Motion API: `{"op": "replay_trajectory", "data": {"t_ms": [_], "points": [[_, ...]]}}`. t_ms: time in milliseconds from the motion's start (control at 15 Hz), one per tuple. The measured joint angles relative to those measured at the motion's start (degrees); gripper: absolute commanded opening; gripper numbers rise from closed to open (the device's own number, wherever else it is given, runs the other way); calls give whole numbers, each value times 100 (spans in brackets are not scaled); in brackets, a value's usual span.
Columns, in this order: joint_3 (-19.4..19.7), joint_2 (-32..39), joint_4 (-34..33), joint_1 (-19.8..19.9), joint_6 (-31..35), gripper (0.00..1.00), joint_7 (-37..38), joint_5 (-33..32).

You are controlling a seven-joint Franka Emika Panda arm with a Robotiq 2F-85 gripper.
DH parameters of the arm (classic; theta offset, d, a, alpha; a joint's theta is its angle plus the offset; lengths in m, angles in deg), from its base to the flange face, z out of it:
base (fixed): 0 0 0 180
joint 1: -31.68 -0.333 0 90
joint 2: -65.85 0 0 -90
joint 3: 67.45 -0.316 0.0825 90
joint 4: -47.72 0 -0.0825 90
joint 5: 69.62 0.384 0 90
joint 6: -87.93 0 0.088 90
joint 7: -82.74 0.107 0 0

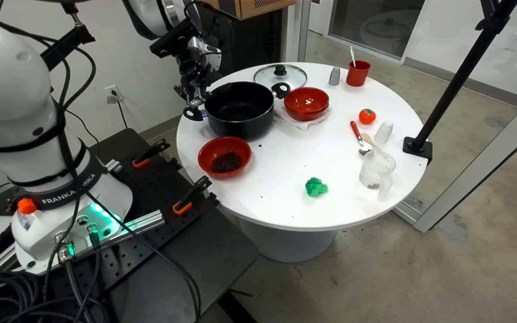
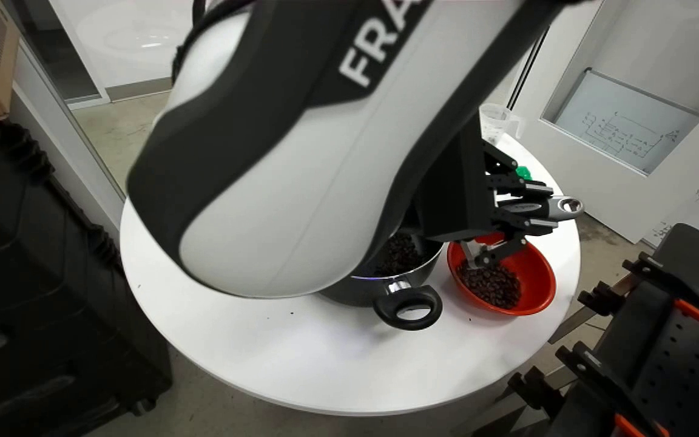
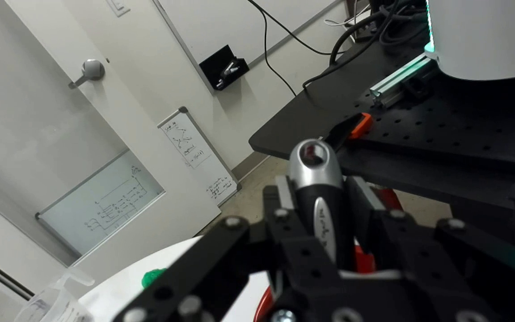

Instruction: Mix the things in the pot with the spoon and then put the spoon back on the table

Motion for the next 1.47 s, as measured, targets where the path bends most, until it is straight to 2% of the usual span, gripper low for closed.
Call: {"op": "replay_trajectory", "data": {"t_ms": [333, 667, 1000, 1467], "points": [[95, -27, -56, -48, -333, 8, 245, 0], [380, 76, -58, 7, -514, 8, 352, 0], [622, 370, -182, -31, -994, 8, 992, -11], [572, 796, -534, -557, -2112, 8, 2073, -14]]}}
